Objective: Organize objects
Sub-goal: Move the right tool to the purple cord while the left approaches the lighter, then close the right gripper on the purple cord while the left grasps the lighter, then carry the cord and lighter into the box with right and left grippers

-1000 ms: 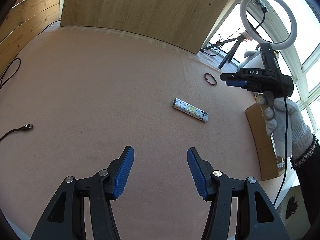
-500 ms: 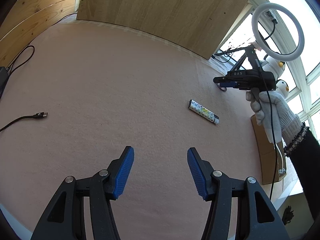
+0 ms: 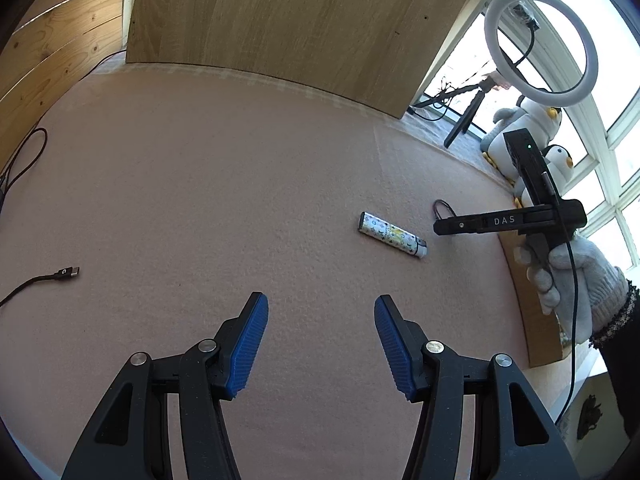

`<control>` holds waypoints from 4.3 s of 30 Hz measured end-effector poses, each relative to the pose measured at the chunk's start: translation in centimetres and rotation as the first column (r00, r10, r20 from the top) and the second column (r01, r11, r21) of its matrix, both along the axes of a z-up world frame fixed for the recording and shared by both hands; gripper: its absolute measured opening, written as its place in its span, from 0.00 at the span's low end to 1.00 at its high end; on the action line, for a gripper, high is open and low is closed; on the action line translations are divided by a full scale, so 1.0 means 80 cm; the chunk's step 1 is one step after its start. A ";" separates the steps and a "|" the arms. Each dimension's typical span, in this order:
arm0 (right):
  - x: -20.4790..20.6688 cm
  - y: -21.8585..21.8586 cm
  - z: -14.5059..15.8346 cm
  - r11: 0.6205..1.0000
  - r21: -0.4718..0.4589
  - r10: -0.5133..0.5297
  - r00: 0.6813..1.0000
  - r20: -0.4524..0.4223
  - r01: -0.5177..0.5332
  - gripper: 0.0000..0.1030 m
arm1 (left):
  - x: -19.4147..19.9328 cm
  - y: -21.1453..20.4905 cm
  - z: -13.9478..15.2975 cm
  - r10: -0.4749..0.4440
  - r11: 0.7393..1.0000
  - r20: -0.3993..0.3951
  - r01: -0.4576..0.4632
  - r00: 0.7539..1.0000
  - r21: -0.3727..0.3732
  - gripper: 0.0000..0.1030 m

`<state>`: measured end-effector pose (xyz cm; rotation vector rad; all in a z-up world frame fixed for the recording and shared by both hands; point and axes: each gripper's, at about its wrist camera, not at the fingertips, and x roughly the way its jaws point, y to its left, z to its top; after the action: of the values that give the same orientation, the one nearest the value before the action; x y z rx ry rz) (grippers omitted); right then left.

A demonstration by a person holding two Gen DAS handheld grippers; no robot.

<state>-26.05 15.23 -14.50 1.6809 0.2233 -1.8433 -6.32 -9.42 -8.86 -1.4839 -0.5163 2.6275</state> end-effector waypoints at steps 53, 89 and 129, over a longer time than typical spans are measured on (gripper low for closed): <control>0.244 0.077 0.010 0.987 0.010 -0.160 0.976 -0.146 0.163 0.36 | -0.144 0.163 -0.062 -0.367 0.898 0.168 0.396 0.915 -0.193 0.57; 0.226 0.182 0.082 0.903 -0.217 -0.410 0.894 -0.182 0.370 0.03 | -0.076 0.169 -0.008 -0.343 0.939 0.041 0.344 0.938 -0.015 0.24; 0.165 0.396 0.142 0.789 -0.288 -0.611 0.740 -0.280 0.543 0.58 | -0.188 0.480 0.038 -0.504 0.864 -0.092 0.500 0.859 -0.065 0.74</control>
<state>-12.81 46.94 -3.13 1.3487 -0.3743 -2.5461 -21.35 28.96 -5.80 -1.2616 -0.0470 2.2876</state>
